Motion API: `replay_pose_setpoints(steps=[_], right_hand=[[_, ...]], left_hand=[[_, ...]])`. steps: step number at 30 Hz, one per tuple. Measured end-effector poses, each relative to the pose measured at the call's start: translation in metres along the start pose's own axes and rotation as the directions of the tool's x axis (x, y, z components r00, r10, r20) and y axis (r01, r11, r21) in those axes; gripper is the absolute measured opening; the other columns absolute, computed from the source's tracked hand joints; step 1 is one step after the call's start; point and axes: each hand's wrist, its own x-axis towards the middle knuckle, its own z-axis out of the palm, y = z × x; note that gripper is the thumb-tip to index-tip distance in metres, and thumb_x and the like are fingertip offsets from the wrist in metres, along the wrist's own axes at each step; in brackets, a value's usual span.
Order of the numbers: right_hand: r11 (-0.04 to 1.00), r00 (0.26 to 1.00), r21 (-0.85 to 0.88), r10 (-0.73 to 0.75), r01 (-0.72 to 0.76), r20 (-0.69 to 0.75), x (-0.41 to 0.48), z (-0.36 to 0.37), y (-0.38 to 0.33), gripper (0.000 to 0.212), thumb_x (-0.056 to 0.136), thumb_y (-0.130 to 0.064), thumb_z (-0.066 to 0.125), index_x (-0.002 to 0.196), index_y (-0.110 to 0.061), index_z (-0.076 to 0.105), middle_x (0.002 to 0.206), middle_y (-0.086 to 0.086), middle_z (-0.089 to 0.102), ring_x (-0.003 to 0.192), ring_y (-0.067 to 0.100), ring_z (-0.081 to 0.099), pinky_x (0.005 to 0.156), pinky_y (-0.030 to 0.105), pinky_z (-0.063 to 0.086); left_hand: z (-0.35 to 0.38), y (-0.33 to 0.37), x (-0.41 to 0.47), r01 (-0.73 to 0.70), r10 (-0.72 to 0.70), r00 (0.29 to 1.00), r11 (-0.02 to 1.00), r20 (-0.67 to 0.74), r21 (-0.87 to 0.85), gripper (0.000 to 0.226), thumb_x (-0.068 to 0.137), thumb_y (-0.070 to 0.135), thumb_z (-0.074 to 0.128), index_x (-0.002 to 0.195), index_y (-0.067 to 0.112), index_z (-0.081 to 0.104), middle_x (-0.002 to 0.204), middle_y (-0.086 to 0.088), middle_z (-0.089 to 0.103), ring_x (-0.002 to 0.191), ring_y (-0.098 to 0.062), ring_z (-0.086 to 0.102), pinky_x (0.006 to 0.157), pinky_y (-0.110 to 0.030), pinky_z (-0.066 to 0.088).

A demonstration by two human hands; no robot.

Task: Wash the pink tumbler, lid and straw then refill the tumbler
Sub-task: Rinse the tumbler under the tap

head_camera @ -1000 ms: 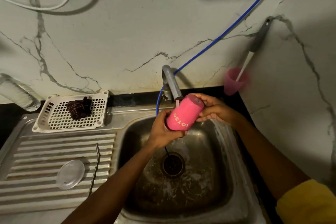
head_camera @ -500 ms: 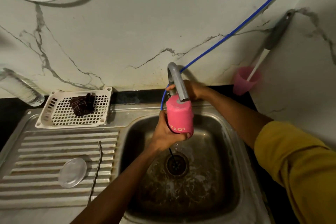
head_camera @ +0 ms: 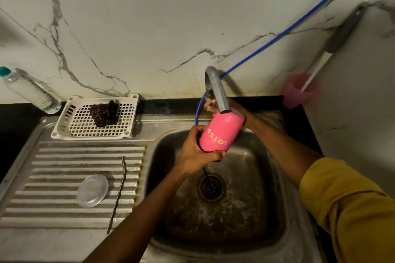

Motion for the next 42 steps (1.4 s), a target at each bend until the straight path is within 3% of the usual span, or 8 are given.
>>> replay_pose_setpoints(steps=[7,10,16,23,28,31,37,42], right_hand=[[0.982,0.943,0.169,-0.022,0.082,-0.331,-0.032,-0.012,0.081,0.023,0.101,-0.028,0.054,0.117,-0.020,0.069,0.094,-0.004,0.073,0.077,0.006,0.069,0.063,0.020,0.053],[0.981,0.963,0.175,-0.032,0.082,-0.269,-0.056,-0.007,0.104,0.032,0.097,-0.045,0.055,0.123,-0.031,0.067,0.115,-0.006,0.073,0.106,0.016,0.068,0.083,0.034,0.053],[0.971,0.982,-0.186,-0.129,0.154,0.142,-0.086,0.006,0.112,0.088,0.073,-0.010,0.080,0.149,-0.027,0.040,0.142,-0.011,0.053,0.130,0.001,0.050,0.098,0.017,0.047],[0.949,0.977,-0.232,-0.205,0.213,0.061,-0.091,0.029,0.135,0.095,0.062,0.002,0.091,0.136,-0.035,0.042,0.129,-0.017,0.053,0.111,-0.009,0.055,0.083,0.009,0.049],[0.899,0.960,-0.342,-0.275,0.273,0.044,-0.098,0.014,0.126,0.083,0.059,-0.022,0.097,0.128,-0.039,0.055,0.130,-0.009,0.058,0.118,0.009,0.057,0.093,0.029,0.055],[0.737,0.935,-0.610,-0.354,0.291,0.018,-0.104,0.008,0.096,0.078,0.059,-0.036,0.095,0.126,-0.038,0.055,0.123,-0.011,0.057,0.110,0.012,0.058,0.089,0.034,0.055],[-0.009,0.936,-0.994,-0.336,0.113,0.109,-0.116,0.031,0.036,0.098,0.069,-0.053,0.082,0.150,-0.043,0.027,0.135,-0.004,0.049,0.117,0.024,0.054,0.083,0.034,0.043],[-0.119,0.925,-0.986,-0.349,0.115,0.150,-0.112,0.059,0.025,0.082,0.069,-0.051,0.081,0.140,-0.041,0.042,0.127,-0.005,0.053,0.111,0.023,0.059,0.074,0.028,0.034]], left_hand=[[-0.016,-0.003,-0.036,-0.085,0.088,0.996,0.993,-0.034,0.081,0.089,0.045,0.035,0.093,0.125,0.033,0.055,0.126,0.002,0.062,0.110,-0.010,0.065,0.084,-0.033,0.060],[-0.018,-0.001,-0.048,-0.117,0.122,0.992,0.986,-0.043,0.117,0.091,0.047,0.034,0.094,0.129,0.030,0.054,0.126,0.004,0.062,0.114,-0.009,0.063,0.091,-0.038,0.058],[-0.013,0.011,-0.065,-0.239,0.262,0.964,0.934,-0.052,0.267,0.090,0.049,0.039,0.095,0.129,0.033,0.054,0.124,0.010,0.064,0.118,-0.016,0.061,0.101,-0.045,0.051],[-0.001,0.014,-0.090,-0.227,0.240,0.965,0.966,-0.103,0.123,0.109,0.051,0.006,0.098,0.143,0.018,0.041,0.132,0.005,0.059,0.120,-0.007,0.060,0.095,-0.022,0.052],[-0.002,-0.012,-0.093,0.073,-0.092,0.986,0.988,-0.137,-0.137,0.096,0.068,-0.003,0.089,0.146,0.018,0.038,0.129,-0.005,0.057,0.103,-0.005,0.065,0.077,-0.020,0.056],[-0.011,-0.039,-0.101,0.224,-0.246,0.959,0.962,-0.139,-0.155,0.096,0.058,0.020,0.097,0.140,0.020,0.046,0.123,-0.004,0.061,0.107,-0.012,0.063,0.086,-0.028,0.057],[-0.022,-0.063,-0.115,0.334,-0.334,0.941,0.942,-0.053,-0.018,0.025,0.084,0.001,0.078,0.104,0.013,0.068,0.090,-0.004,0.068,0.079,-0.013,0.060,0.062,-0.011,0.048],[-0.019,-0.048,-0.122,0.537,-0.514,0.843,0.809,0.157,-0.239,0.010,0.098,0.017,0.064,0.099,0.012,0.072,0.090,-0.007,0.073,0.081,-0.016,0.066,0.069,-0.021,0.051]])
